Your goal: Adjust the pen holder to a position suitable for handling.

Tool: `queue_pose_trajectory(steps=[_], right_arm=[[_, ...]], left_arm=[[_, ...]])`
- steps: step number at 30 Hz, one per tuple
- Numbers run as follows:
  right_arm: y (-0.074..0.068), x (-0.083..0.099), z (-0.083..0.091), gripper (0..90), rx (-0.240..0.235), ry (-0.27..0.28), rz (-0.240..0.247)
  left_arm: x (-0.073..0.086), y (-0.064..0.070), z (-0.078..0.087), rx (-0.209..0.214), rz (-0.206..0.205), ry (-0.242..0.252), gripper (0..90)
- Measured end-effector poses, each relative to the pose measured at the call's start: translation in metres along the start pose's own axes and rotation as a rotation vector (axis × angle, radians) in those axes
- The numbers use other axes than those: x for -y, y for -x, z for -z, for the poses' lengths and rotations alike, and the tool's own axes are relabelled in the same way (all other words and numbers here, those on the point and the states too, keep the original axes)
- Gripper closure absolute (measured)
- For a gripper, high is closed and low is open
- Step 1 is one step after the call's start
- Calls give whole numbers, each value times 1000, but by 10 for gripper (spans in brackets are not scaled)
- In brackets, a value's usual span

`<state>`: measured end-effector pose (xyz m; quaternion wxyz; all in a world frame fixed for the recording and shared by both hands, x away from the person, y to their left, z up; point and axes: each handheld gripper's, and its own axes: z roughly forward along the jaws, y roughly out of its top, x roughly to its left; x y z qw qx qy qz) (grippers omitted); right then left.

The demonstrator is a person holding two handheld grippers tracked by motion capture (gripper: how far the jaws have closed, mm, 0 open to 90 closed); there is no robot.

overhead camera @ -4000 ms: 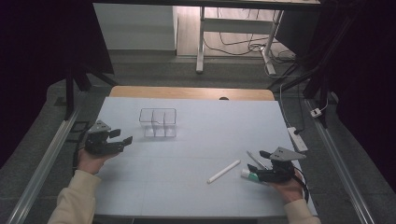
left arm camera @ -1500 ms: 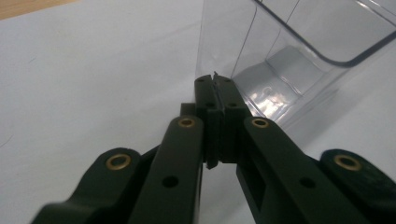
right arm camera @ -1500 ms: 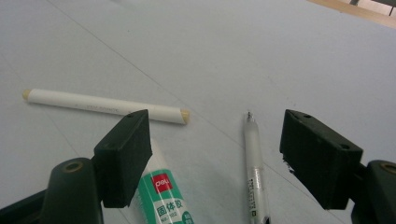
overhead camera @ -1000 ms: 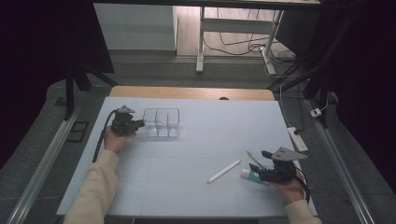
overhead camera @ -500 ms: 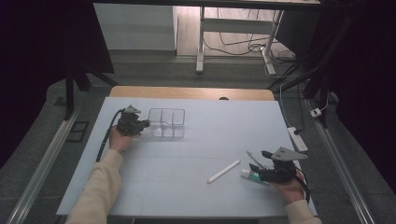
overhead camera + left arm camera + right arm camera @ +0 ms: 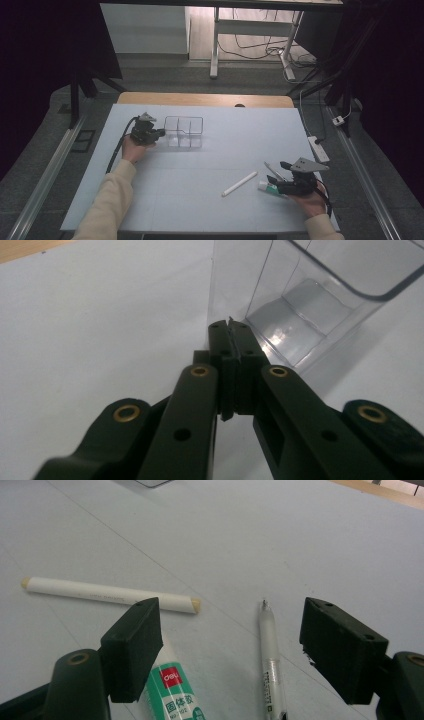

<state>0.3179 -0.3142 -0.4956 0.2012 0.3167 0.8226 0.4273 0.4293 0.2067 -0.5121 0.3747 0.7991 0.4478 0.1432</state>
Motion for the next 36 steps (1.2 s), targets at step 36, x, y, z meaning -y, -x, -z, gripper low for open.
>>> queue_pose_trajectory(steps=[36], right_arm=[[0, 0, 0, 245, -2, 0, 0]], left_arm=[[-27, 38, -33, 70, -76, -12, 893]])
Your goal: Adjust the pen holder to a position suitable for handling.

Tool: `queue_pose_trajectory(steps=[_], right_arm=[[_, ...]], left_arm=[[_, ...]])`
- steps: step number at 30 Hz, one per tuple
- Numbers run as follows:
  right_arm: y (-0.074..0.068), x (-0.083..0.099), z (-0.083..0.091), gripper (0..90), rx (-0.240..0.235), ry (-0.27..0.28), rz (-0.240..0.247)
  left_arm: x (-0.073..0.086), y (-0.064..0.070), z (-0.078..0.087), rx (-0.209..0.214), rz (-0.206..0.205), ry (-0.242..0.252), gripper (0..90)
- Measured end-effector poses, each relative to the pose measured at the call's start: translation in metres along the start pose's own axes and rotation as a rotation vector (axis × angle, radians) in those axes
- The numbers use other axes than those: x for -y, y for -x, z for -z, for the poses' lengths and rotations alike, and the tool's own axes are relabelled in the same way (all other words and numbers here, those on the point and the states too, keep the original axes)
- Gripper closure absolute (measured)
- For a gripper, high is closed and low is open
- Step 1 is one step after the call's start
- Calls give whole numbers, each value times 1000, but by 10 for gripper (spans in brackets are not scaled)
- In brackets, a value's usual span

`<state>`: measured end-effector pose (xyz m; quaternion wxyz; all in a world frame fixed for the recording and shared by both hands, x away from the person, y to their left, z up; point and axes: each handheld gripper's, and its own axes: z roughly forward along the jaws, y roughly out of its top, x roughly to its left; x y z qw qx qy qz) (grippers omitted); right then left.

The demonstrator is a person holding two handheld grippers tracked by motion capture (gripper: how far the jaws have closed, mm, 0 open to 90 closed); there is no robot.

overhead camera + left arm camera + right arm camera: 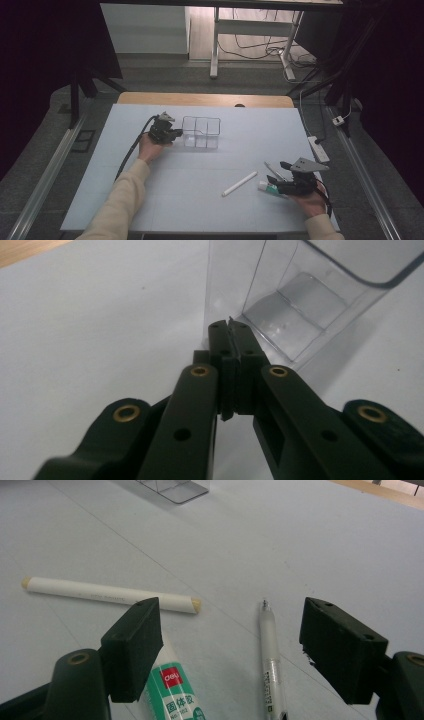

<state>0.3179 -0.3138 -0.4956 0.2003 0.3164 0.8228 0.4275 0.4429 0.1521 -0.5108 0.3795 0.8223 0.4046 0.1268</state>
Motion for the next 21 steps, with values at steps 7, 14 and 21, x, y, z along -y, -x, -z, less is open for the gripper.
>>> queue_pose_trajectory(steps=[7, 14, 21], right_arm=[[-1, 0, 0, 246, 3, -8, 6], [-1, 0, 0, 246, 5, -10, 5], [-1, 0, 0, 246, 3, -7, 4]], left_arm=[[-5, 9, -6, 20, -14, -1, 892], [-8, 13, -10, 23, -13, -3, 892], [-11, 20, -15, 35, -30, -7, 892]])
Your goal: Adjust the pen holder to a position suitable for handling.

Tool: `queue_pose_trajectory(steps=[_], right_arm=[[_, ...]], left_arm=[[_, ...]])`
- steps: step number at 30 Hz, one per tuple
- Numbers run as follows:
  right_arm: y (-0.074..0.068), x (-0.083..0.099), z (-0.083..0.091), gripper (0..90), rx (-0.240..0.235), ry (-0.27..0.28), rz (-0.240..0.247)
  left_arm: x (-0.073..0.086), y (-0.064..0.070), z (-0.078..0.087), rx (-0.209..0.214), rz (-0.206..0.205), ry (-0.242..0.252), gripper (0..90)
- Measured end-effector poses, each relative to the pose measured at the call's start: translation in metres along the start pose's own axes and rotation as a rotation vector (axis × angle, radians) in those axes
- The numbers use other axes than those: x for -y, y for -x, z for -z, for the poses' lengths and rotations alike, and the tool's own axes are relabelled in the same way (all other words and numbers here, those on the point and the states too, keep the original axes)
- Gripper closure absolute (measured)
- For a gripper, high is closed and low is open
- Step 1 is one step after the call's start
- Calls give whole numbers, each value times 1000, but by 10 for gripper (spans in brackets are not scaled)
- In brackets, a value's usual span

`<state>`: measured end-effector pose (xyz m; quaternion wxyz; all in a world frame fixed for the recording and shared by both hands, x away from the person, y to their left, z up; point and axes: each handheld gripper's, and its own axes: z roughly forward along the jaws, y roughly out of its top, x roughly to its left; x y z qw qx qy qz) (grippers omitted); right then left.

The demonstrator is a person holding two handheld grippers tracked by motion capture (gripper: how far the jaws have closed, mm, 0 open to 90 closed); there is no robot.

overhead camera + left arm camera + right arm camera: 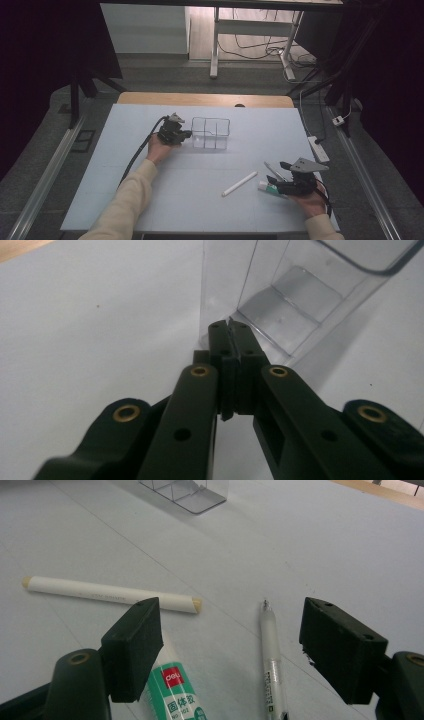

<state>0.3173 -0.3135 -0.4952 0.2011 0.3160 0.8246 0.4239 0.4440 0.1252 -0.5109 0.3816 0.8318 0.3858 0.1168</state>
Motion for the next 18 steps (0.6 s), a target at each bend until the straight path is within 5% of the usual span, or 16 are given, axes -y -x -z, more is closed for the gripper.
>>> queue_pose_trajectory(steps=[9, 18], right_arm=[[0, 0, 0, 246, 0, 3, 1], [1, 1, 3, 247, 6, 11, -8]], left_arm=[[1, 0, 1, -3, -21, -2, 892], [10, 2, 29, -19, -34, 31, 892]])
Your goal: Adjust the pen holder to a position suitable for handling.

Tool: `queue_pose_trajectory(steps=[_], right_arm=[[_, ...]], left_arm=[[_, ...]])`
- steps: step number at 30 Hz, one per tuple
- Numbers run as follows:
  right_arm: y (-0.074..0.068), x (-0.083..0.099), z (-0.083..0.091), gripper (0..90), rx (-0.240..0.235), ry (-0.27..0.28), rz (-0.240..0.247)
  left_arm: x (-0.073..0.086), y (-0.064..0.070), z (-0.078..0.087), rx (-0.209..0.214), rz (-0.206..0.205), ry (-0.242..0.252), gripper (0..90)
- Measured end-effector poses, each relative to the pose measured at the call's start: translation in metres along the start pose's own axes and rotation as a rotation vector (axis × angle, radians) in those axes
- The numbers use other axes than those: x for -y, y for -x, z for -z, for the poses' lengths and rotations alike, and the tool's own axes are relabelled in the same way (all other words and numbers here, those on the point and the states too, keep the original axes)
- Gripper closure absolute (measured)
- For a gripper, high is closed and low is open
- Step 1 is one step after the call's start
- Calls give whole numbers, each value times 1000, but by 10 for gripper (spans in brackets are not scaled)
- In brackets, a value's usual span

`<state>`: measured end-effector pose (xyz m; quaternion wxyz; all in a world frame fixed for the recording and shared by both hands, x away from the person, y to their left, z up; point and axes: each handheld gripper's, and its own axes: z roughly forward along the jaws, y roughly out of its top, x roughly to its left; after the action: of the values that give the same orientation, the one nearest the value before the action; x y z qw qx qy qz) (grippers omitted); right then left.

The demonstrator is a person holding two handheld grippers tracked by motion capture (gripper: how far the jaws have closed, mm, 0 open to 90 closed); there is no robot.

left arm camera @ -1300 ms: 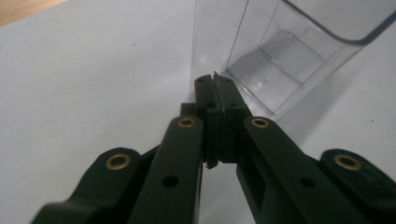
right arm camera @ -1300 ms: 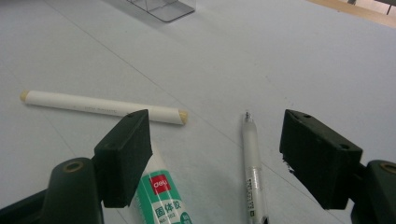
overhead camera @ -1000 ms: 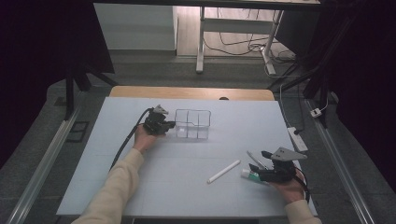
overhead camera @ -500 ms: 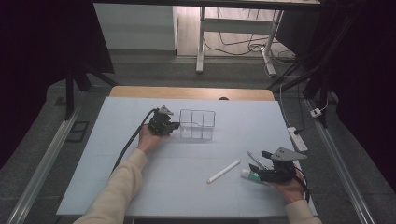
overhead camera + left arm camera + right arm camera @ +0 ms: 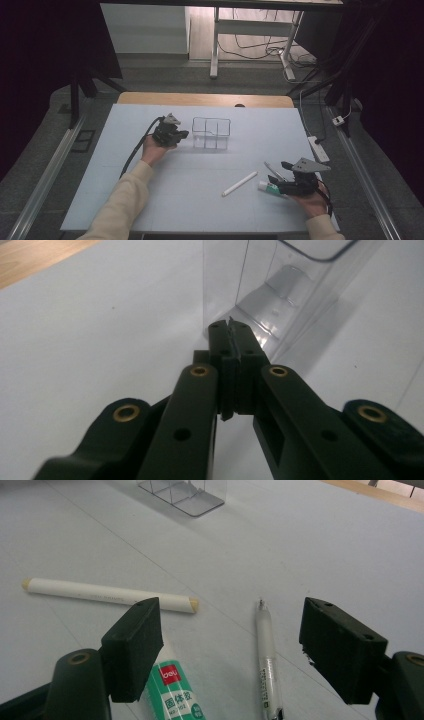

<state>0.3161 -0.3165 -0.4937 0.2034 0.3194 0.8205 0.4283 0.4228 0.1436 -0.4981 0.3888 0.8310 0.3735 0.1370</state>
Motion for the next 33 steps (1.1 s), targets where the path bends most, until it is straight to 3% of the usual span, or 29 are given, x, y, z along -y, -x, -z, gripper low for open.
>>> queue_pose_trajectory(steps=[6, 9, 17, 22, 33], right_arm=[[0, 0, 0, 247, -2, -1, 1], [0, 0, 0, 247, -2, -2, 2], [1, 1, 1, 247, 8, -2, 3], [1, 1, 1, 247, 1, 2, -1], [1, 2, 2, 251, 4, 2, 2]], left_arm=[[11, 3, 22, -6, 11, 23, 892], [17, 8, 33, -8, -5, 31, 881], [38, 26, 64, -13, -14, 71, 643], [53, 34, 79, -7, -1, 70, 504], [82, 43, 103, -12, 12, 67, 399]])
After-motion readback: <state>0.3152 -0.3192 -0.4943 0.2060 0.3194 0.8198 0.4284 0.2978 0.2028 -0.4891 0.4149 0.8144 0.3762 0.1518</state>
